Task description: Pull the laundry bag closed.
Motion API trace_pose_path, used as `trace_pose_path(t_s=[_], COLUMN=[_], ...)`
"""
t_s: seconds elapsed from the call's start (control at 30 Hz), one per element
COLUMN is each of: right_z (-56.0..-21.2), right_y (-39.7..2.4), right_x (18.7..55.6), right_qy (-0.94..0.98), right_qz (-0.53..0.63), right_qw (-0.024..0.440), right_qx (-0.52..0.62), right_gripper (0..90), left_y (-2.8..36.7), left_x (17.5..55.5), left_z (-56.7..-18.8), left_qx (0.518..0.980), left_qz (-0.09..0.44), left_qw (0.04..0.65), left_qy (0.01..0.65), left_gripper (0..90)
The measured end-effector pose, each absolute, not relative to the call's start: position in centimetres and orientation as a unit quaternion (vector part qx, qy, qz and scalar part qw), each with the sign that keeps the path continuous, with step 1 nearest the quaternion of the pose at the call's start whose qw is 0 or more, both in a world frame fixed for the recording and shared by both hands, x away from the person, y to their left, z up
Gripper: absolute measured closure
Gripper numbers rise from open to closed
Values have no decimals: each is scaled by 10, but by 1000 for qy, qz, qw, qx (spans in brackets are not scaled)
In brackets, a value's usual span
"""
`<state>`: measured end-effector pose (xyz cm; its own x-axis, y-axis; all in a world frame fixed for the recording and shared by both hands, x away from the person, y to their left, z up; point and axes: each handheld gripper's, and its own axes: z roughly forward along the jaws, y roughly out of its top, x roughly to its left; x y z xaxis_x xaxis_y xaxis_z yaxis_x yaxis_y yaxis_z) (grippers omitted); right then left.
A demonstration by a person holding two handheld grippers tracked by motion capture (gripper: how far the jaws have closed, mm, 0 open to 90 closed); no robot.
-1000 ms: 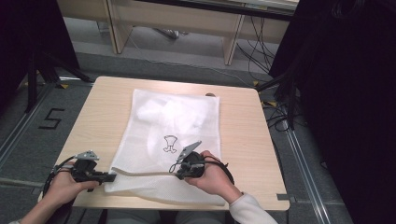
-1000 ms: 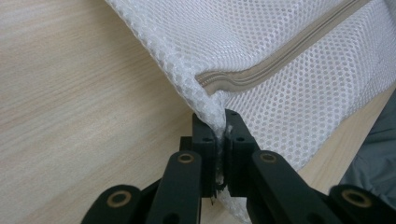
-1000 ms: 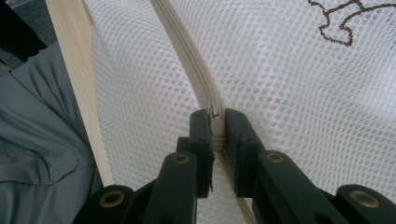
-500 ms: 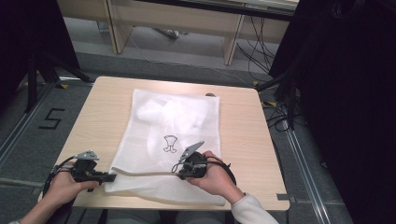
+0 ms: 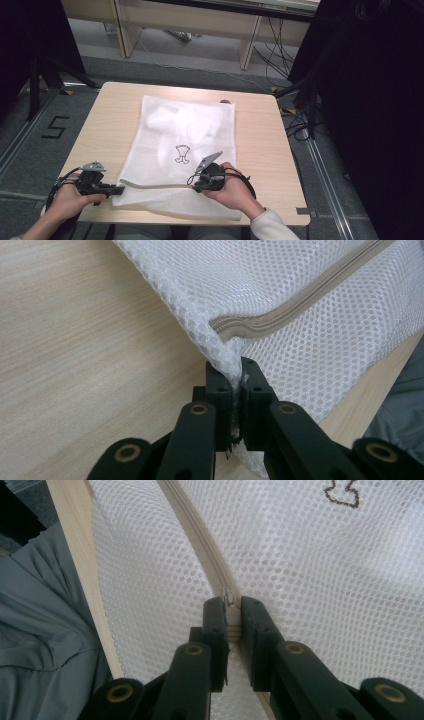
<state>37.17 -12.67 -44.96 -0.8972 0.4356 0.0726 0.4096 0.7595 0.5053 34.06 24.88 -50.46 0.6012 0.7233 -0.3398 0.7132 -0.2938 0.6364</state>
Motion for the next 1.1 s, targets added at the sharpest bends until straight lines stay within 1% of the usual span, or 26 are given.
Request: trace_pose_path(t_s=[1.1], right_z=[-452], right_y=[-140], right_x=[370], right_qy=[935], right_qz=[256], right_qw=[24], right_qx=[245], right_gripper=[825], left_y=[249], left_x=[340], left_z=[-504], left_qx=[805], left_qz=[7], left_qw=[388], left_qy=[448], left_gripper=[848])
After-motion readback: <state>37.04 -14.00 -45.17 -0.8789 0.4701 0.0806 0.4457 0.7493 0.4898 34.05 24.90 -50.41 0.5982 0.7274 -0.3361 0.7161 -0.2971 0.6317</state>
